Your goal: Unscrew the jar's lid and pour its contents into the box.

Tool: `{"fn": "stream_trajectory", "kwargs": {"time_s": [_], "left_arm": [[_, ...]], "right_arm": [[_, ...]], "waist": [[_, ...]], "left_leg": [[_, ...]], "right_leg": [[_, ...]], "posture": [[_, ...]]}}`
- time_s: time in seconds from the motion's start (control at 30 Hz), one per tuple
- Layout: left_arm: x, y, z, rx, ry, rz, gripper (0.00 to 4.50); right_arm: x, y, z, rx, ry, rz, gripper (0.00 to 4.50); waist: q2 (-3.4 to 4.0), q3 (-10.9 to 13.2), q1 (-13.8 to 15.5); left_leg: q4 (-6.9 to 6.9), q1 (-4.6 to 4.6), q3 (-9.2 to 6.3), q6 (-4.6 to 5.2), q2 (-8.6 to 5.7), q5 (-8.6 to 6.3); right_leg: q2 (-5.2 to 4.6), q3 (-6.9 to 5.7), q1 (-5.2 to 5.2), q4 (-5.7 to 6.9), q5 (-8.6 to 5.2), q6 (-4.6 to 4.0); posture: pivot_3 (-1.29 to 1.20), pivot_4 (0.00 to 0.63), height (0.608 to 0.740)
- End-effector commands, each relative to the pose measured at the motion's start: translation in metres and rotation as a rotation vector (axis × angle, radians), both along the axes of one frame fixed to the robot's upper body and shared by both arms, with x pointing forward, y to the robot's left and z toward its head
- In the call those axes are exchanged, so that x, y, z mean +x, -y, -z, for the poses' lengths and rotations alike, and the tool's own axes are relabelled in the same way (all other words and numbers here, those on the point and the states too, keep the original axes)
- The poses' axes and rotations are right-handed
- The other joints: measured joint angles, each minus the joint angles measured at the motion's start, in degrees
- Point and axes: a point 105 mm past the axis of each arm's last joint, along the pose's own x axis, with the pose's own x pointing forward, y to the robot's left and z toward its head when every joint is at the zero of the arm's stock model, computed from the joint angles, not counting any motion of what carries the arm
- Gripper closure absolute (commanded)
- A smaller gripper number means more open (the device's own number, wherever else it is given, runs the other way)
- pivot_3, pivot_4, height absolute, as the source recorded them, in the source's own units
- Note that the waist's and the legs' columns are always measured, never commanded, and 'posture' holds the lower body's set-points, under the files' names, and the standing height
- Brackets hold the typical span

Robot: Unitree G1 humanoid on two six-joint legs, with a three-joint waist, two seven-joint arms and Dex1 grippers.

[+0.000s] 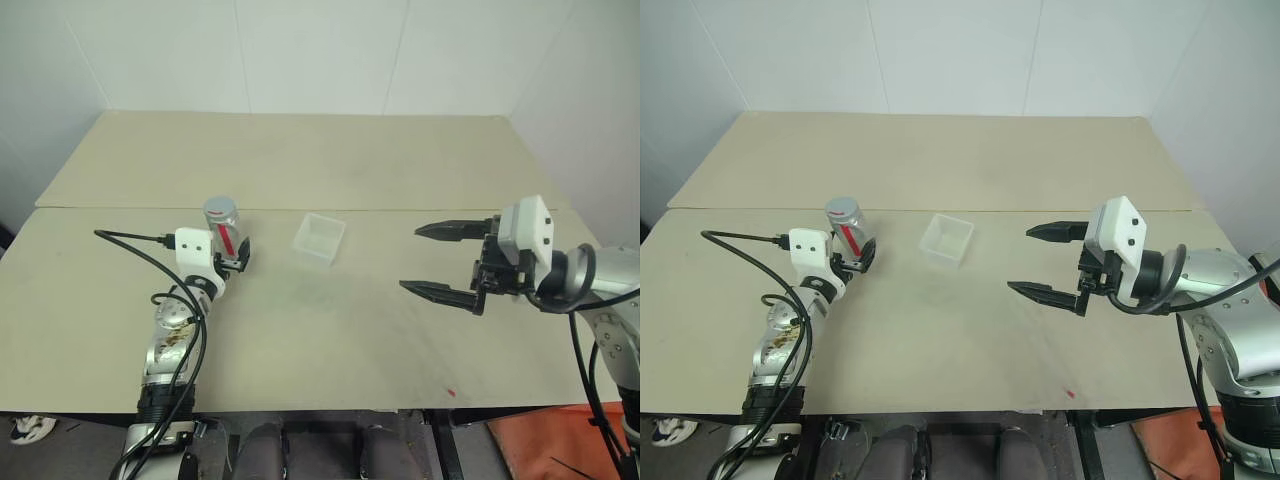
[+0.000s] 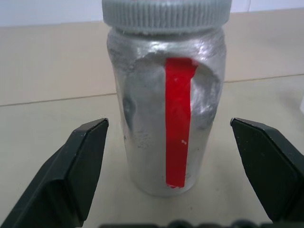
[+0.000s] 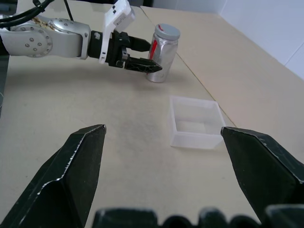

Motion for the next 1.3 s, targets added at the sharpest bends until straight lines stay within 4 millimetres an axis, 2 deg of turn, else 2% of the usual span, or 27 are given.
{"fn": "stream_trajectory", "kwargs": {"time_s": [0.03,0.67,0.77,0.87,1.0,1.03,1.13,1.3], "left_arm": [[0.008,0.003,-0.016,0.021,0.061,-0.004,0.05],[0.034,0.015,-0.016,0.017,0.062,0.002,0.05],[0.036,0.014,-0.015,0.022,0.055,0.0,0.68],[0.034,0.013,-0.015,0.024,0.052,0.009,1.57],[0.027,0.012,-0.013,0.045,0.039,0.034,1.64],[0.025,0.013,-0.014,0.064,0.04,0.058,1.64],[0.014,0.027,-0.031,0.11,0.037,0.276,1.64],[-0.018,0.055,-0.072,0.164,0.02,0.751,1.64]], "right_arm": [[-0.004,0.0,-0.012,0.008,0.051,0.003,0.0],[-0.005,-0.002,-0.011,0.009,0.035,-0.004,0.0],[-0.005,-0.002,-0.011,0.012,0.037,-0.003,0.0],[-0.006,-0.002,-0.012,0.013,0.04,0.0,0.0],[-0.008,-0.002,-0.013,0.018,0.042,0.001,0.0],[-0.008,-0.003,-0.013,0.02,0.041,0.0,0.0],[-0.009,-0.009,-0.012,0.034,0.035,-0.018,0.0],[-0.001,-0.024,-0.018,0.085,0.052,-0.042,0.0]], "waist": [[0.0,0.0,0.02],[-0.01,0.01,0.06],[-0.01,0.01,0.05],[-0.02,0.01,0.03],[-0.02,0.01,0.02],[-0.02,0.01,0.01],[-0.01,0.01,-0.13],[0.0,0.02,-0.17]], "left_leg": [[0.0,0.0,0.0,0.0,0.0,0.0],[0.01,-0.05,0.06,0.0,-0.03,0.0],[0.01,-0.06,0.08,0.0,-0.02,0.0],[0.0,-0.05,0.07,0.0,-0.02,0.0],[0.0,-0.06,0.06,0.0,-0.02,0.0],[0.0,-0.05,0.05,0.0,-0.02,0.0],[-0.01,-0.04,0.06,0.0,0.01,0.0],[0.0,-0.03,0.11,-0.03,0.02,0.02]], "right_leg": [[0.0,0.0,0.0,0.01,0.0,0.0],[-0.01,-0.05,0.0,-0.05,0.0,0.01],[-0.01,-0.08,0.0,-0.04,0.0,0.01],[-0.01,-0.07,0.0,-0.04,0.0,0.01],[-0.01,-0.07,0.0,-0.05,0.0,0.01],[-0.01,-0.07,0.0,-0.05,0.0,0.01],[0.0,-0.06,-0.02,-0.03,0.0,0.01],[0.02,-0.06,-0.05,0.04,-0.01,0.0]], "posture": [[0.0,0.15,0.74],[0.0,0.15,0.74],[0.0,0.15,0.74],[0.0,0.15,0.74],[0.0,0.15,0.74],[0.0,0.15,0.74],[0.0,0.15,0.74],[0.0,0.15,0.74]]}}
